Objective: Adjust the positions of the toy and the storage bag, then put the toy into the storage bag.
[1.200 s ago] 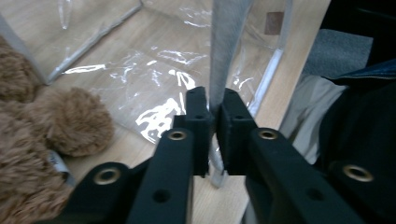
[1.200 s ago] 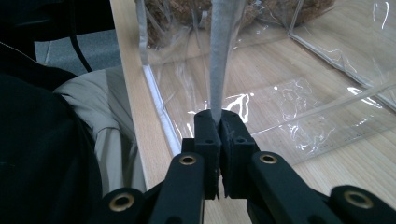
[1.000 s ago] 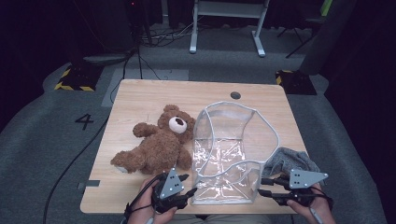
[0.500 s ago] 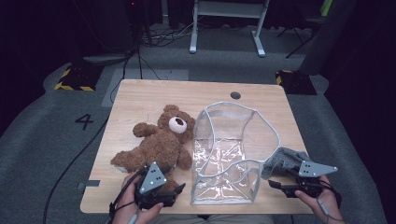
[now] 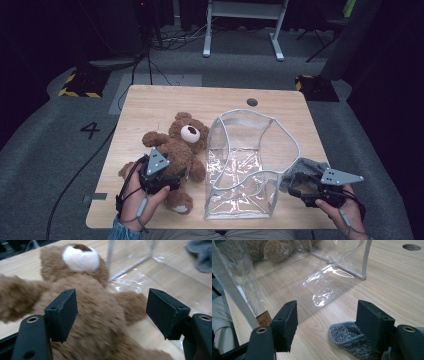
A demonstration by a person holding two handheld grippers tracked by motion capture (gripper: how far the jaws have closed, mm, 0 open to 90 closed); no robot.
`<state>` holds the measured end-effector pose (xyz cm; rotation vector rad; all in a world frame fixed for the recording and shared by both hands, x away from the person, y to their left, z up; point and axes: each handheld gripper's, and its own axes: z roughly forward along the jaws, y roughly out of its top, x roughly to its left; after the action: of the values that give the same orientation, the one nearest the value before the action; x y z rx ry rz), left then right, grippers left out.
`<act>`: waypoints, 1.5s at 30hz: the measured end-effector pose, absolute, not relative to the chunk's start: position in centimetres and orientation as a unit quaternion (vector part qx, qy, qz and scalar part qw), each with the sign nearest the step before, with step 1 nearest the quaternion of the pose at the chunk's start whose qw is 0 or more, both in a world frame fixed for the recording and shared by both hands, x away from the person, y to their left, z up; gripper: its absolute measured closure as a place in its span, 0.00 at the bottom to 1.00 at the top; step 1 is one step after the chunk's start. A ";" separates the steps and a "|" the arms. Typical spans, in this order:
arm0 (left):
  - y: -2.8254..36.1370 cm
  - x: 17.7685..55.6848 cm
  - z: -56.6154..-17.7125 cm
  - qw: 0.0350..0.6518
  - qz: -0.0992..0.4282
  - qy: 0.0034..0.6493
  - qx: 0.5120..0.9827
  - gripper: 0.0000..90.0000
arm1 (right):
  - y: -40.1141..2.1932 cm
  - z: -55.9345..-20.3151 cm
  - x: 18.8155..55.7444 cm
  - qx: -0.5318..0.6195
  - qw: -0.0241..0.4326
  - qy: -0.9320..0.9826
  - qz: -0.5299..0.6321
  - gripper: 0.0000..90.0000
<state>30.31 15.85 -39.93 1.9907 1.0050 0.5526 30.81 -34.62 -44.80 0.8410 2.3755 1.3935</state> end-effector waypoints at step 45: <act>14.1 40.0 -42.0 0.260 0.173 0.475 0.823 0.19 | -34.6 -39.4 30.8 0.270 0.143 0.804 0.511 0.47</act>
<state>40.01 14.14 -42.04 2.2276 1.2871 0.4677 30.82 -34.65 -39.41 0.7790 2.3180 1.4727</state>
